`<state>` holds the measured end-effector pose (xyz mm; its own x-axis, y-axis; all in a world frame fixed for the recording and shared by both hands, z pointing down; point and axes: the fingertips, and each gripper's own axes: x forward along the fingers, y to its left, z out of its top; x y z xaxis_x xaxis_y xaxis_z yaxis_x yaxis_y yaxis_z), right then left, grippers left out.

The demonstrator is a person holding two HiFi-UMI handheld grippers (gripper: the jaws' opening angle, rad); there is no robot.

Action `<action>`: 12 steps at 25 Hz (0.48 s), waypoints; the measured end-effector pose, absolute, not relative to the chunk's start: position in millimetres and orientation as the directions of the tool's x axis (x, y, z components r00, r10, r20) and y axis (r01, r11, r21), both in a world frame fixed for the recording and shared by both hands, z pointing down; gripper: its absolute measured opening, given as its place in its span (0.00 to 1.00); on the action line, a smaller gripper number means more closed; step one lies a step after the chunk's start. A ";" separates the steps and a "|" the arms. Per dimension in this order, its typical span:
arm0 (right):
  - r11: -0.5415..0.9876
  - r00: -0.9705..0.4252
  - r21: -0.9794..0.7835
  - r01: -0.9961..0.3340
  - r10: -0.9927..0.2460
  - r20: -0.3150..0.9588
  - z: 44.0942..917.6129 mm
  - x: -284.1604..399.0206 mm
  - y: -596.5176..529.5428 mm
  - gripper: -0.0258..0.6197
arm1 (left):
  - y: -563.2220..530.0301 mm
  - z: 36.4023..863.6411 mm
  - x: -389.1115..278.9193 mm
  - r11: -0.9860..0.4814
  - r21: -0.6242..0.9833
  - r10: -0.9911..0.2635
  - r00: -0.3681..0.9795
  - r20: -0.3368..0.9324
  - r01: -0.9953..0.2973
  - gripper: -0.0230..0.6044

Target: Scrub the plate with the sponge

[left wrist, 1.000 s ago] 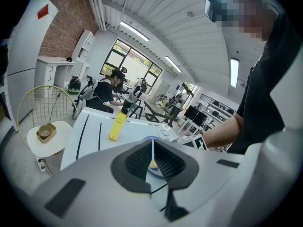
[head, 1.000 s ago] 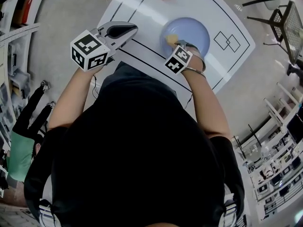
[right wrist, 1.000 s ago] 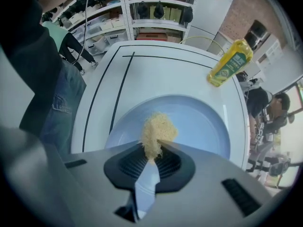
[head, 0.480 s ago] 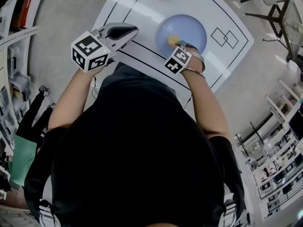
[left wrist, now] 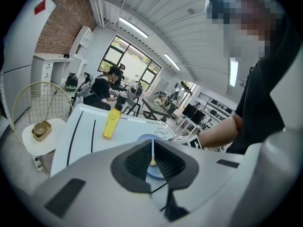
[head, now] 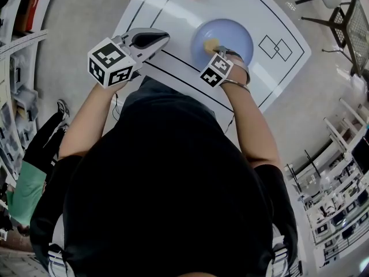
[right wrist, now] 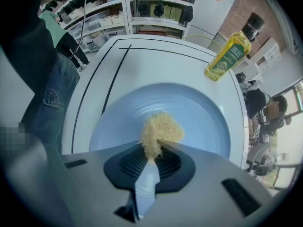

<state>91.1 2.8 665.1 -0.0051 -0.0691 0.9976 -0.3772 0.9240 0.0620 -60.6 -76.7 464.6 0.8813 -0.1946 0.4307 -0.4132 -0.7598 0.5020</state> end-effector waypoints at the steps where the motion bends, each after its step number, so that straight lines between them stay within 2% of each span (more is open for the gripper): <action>1: 0.924 -0.004 0.066 -0.376 -0.073 0.997 665.4 91.6 -0.6 0.09 | -77.2 465.3 -60.7 -0.759 0.503 -0.195 0.881 0.432 -0.414 0.07; 12: 0.897 0.029 0.115 -0.426 -0.114 0.993 664.4 122.1 -37.2 0.09 | -79.1 470.2 -62.5 -0.753 0.510 -0.190 0.879 0.438 -0.417 0.07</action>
